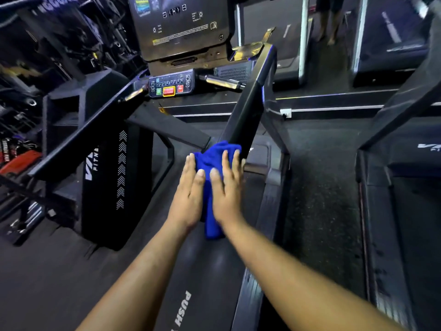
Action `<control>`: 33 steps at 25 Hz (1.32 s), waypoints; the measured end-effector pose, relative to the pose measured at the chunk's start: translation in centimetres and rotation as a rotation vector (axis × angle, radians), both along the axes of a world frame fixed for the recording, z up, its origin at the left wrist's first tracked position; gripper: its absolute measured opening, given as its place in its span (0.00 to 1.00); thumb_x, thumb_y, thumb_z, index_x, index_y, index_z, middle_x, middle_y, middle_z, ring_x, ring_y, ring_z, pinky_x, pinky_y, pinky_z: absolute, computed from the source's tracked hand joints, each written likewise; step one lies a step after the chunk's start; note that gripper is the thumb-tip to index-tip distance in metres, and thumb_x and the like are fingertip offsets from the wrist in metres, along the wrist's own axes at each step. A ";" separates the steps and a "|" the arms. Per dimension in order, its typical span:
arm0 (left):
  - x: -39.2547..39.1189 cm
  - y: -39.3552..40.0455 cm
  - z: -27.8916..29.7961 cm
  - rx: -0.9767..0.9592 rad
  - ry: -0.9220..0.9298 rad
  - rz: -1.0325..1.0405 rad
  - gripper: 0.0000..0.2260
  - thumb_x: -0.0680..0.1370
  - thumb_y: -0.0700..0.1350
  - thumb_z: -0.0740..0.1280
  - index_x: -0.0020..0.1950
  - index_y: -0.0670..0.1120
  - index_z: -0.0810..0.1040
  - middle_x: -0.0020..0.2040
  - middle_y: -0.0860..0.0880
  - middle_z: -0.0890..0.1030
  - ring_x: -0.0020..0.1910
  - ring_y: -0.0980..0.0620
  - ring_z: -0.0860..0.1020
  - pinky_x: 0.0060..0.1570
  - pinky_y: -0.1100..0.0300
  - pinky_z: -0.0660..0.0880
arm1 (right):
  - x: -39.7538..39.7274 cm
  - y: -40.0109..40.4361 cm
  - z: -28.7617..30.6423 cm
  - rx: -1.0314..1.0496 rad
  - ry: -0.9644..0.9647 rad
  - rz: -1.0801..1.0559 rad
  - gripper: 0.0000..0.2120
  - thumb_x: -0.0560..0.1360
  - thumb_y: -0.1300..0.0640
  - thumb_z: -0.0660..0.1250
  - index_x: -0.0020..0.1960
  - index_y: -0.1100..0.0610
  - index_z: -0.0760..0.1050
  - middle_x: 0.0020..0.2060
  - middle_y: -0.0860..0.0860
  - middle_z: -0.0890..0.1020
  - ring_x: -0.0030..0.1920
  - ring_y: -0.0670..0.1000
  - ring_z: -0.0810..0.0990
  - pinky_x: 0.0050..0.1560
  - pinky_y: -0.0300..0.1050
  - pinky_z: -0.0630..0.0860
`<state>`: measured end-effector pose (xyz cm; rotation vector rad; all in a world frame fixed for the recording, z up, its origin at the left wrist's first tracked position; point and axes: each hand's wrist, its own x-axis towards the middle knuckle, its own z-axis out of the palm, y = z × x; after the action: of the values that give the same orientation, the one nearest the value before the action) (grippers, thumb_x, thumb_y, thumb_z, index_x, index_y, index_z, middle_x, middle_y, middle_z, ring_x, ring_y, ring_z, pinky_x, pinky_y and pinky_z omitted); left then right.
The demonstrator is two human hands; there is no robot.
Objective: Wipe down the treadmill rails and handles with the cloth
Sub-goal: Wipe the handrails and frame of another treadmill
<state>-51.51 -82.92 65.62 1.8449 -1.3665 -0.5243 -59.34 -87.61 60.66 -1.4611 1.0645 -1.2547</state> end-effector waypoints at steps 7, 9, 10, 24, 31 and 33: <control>0.7 -0.3 -0.6 0.002 0.002 -0.031 0.35 0.78 0.67 0.48 0.81 0.51 0.49 0.80 0.58 0.49 0.78 0.66 0.48 0.79 0.56 0.48 | 0.2 -5.6 -0.2 0.124 -0.103 0.027 0.32 0.77 0.46 0.55 0.79 0.51 0.54 0.80 0.55 0.48 0.80 0.55 0.45 0.79 0.53 0.45; 0.6 -0.4 -0.5 0.050 -0.025 -0.041 0.37 0.78 0.69 0.48 0.81 0.51 0.49 0.81 0.57 0.49 0.78 0.65 0.48 0.80 0.53 0.48 | 0.4 -6.7 0.1 0.197 -0.136 -0.015 0.33 0.78 0.45 0.56 0.80 0.54 0.53 0.80 0.56 0.50 0.81 0.55 0.46 0.79 0.55 0.46; 0.6 -0.4 -0.5 0.062 -0.023 -0.045 0.37 0.77 0.70 0.48 0.81 0.51 0.49 0.81 0.56 0.49 0.78 0.65 0.47 0.80 0.53 0.48 | 0.5 -5.0 0.3 0.237 -0.137 -0.016 0.35 0.79 0.42 0.56 0.81 0.54 0.51 0.81 0.55 0.49 0.81 0.53 0.45 0.80 0.53 0.46; 0.5 -0.2 0.1 0.145 -0.201 -0.053 0.38 0.75 0.69 0.48 0.81 0.53 0.47 0.82 0.56 0.44 0.78 0.66 0.42 0.79 0.44 0.46 | -0.1 -2.1 1.8 0.194 0.051 0.051 0.38 0.81 0.44 0.60 0.81 0.51 0.42 0.80 0.53 0.41 0.80 0.53 0.42 0.77 0.54 0.46; -0.2 -0.2 0.6 0.240 -0.316 -0.019 0.40 0.73 0.73 0.46 0.81 0.56 0.42 0.82 0.57 0.41 0.78 0.63 0.41 0.78 0.42 0.44 | -0.3 -7.6 2.1 0.171 0.102 0.040 0.35 0.80 0.43 0.58 0.81 0.50 0.47 0.81 0.55 0.45 0.80 0.56 0.46 0.77 0.60 0.54; -0.3 -0.2 0.6 0.222 -0.296 -0.013 0.41 0.73 0.73 0.46 0.81 0.55 0.42 0.82 0.57 0.42 0.78 0.63 0.41 0.78 0.42 0.44 | -0.6 -1.9 -0.4 0.119 -0.040 0.083 0.36 0.77 0.41 0.55 0.80 0.51 0.47 0.81 0.56 0.46 0.81 0.53 0.45 0.79 0.54 0.49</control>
<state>-51.80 -83.08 66.26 2.1622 -1.5652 -0.4360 -59.96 -89.55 60.26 -1.3707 1.0244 -1.1383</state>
